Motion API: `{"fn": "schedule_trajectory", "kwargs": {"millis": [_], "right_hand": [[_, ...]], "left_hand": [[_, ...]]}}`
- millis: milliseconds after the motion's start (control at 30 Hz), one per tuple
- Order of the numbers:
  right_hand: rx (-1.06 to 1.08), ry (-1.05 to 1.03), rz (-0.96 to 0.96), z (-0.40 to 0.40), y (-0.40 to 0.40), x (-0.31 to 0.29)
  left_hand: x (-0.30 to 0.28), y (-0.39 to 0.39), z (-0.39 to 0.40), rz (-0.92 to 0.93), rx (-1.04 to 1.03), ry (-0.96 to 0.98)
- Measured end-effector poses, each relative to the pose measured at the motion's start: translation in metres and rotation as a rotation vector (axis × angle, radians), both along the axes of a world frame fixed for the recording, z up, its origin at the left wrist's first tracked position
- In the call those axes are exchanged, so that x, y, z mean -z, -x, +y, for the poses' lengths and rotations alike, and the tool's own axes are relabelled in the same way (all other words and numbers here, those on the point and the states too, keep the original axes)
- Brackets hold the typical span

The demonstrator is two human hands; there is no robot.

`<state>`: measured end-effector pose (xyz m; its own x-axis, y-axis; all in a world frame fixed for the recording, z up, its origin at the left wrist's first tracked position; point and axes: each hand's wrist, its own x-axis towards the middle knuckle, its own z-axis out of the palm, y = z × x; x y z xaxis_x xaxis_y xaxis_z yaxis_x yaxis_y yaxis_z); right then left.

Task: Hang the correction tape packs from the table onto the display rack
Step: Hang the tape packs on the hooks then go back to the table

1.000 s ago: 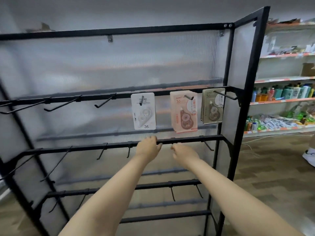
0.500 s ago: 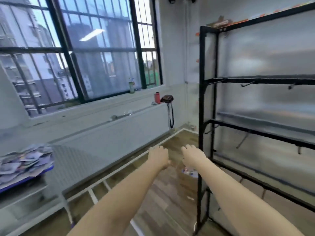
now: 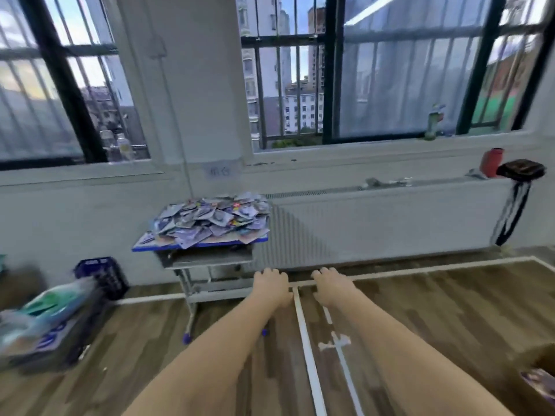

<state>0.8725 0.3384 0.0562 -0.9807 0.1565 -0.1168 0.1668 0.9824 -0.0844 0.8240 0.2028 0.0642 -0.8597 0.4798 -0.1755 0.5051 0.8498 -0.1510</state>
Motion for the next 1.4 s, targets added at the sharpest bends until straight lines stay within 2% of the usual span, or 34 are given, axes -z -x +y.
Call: {"fn": "schedule_trajectory", "kwargs": {"millis": [400, 700, 933, 1100, 1267, 1400], "right_hand": [[-0.204, 0.033, -0.096, -0.005, 0.286, 0.025], [-0.38, 0.044, -0.22, -0.057, 0.43, 0.069], [-0.383, 0.068, -0.194, -0.095, 0.559, 0.087], [-0.277, 0.098, -0.167, -0.113, 0.649, 0.094], [-0.16, 0.133, -0.055, -0.118, 0.698, 0.108], [-0.143, 0.126, -0.039, -0.117, 0.722, 0.119]], "left_hand": [[0.025, 0.233, -0.032, -0.078, -0.287, -0.062], [0.055, 0.356, -0.096, -0.176, -0.513, -0.137], [0.072, 0.491, -0.137, -0.21, -0.493, -0.147], [0.087, 0.595, -0.156, -0.211, -0.467, -0.211], [0.095, 0.666, -0.155, -0.127, -0.399, -0.268], [0.101, 0.707, -0.143, -0.082, -0.344, -0.254]]}}
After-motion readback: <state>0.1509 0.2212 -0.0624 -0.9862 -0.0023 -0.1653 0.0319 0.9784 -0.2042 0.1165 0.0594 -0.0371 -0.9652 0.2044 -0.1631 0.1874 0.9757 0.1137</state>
